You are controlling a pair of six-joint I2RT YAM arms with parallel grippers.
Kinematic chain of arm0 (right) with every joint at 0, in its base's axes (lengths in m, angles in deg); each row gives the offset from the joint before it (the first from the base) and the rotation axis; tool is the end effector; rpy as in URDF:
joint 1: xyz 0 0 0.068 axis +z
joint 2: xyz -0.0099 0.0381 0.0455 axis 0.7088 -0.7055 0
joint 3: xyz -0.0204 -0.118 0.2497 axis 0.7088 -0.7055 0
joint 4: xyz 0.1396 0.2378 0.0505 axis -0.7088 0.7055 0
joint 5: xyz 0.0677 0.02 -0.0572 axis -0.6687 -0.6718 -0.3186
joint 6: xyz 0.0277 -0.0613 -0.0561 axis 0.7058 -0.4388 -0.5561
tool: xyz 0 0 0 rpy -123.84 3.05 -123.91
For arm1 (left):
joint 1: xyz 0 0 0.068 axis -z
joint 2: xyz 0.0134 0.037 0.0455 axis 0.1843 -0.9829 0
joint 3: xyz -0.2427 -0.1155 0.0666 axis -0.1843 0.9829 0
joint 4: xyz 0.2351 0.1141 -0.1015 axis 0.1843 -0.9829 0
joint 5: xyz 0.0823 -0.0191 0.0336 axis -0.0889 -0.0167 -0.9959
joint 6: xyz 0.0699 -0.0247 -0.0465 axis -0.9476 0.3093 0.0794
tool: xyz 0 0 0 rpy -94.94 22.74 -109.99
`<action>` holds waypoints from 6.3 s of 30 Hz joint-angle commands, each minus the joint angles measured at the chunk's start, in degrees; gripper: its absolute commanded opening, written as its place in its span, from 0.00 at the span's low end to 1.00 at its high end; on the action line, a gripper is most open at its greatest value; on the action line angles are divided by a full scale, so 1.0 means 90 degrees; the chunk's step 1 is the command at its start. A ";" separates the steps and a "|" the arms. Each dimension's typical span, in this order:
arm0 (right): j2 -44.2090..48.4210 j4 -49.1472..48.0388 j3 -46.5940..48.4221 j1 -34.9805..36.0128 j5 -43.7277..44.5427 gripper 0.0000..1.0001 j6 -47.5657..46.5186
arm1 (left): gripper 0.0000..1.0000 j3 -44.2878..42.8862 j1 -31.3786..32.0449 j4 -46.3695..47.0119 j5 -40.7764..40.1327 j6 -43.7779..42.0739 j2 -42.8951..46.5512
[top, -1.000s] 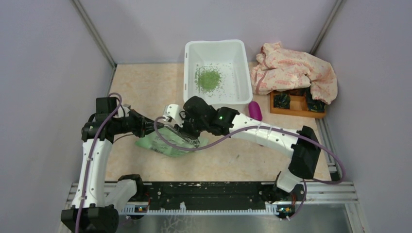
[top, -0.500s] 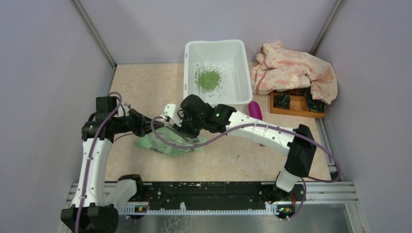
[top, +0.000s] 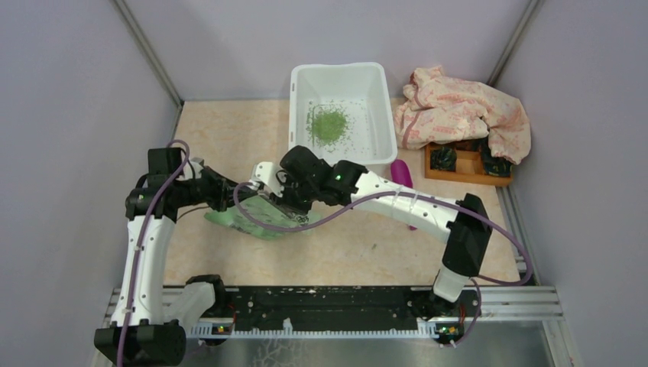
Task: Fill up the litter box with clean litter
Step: Adjust the clamp at the cat litter bag, then move the cat litter bag to the center of the board.
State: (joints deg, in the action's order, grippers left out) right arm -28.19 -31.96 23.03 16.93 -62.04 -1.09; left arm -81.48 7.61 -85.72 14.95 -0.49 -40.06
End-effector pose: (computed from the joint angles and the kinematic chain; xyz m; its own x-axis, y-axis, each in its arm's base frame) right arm 0.1916 0.3844 0.3002 0.0052 -0.7119 -0.7023 -0.9781 0.1424 -0.1516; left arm 0.2073 -0.0427 0.3233 -0.6985 -0.6902 0.1889 -0.5057 0.2893 -0.8128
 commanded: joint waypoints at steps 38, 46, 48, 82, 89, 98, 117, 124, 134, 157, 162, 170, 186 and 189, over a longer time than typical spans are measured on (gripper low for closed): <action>-0.0503 -0.0335 0.0517 0.0002 0.0251 0.56 0.0051 | 0.05 -0.0192 0.0001 0.0925 0.0918 0.0104 0.0316; 0.0573 -0.1859 -0.0767 -0.0344 -0.0227 0.87 0.0542 | 0.05 0.0214 -0.0011 0.1171 0.0944 0.0112 0.0356; 0.0924 -0.2227 -0.1298 -0.0527 -0.0395 0.89 0.0688 | 0.06 0.0453 -0.0045 0.1341 0.0922 0.0110 0.0364; 0.2495 -0.5598 -0.5037 0.1471 0.1191 0.31 0.2820 | 0.99 0.0307 -0.1709 0.0739 -0.2296 -0.3119 0.1466; -0.0313 -0.6095 -0.3174 0.1468 0.2478 0.36 0.2776 | 0.99 0.0148 -0.1716 0.0679 -0.2429 -0.3159 0.1536; -0.1805 -0.6304 -0.1854 0.0697 0.3009 0.37 0.2796 | 0.99 0.0115 -0.1716 0.0701 -0.2271 -0.2998 0.1728; -0.1507 -0.6894 -0.1725 -0.0419 0.1482 0.43 0.1959 | 0.99 0.0305 -0.1711 0.0815 -0.1872 -0.2819 0.1927; 0.1288 -0.6499 -0.3436 -0.0384 0.0751 0.55 0.2016 | 0.99 0.0767 -0.1713 0.1098 -0.1914 -0.3110 0.2096; 0.1461 -0.5595 -0.4442 -0.0579 0.1574 0.54 0.2666 | 0.99 0.1294 -0.1712 0.1099 -0.2026 -0.3242 0.2424; -0.0820 -0.6679 -0.3716 -0.0984 0.1952 0.59 0.2478 | 0.00 0.4716 -0.1281 0.2501 -0.2444 -0.1268 0.1524; -0.1027 -0.6937 -0.3592 -0.0807 0.1591 0.59 0.2471 | 0.00 0.4165 -0.0593 0.3107 -0.3093 -0.0800 -0.0271; -0.1366 -0.6753 -0.3183 -0.0573 0.1368 0.59 0.2526 | 0.00 0.2369 0.0063 0.2554 -0.4320 -0.0702 -0.3200; -0.2930 -0.6080 -0.1069 -0.0245 0.0906 0.60 0.2472 | 0.00 0.0545 -0.0508 0.2521 -0.4780 -0.0970 -0.5204; -0.3180 -0.6080 -0.0728 -0.0245 0.0506 0.60 0.2444 | 0.00 -0.0082 -0.0607 0.2370 -0.4987 -0.1105 -0.5661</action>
State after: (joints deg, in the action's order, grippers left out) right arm -54.42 -84.62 10.61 13.02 -50.09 21.42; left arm -77.41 3.07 -67.80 -21.42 -8.38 -84.26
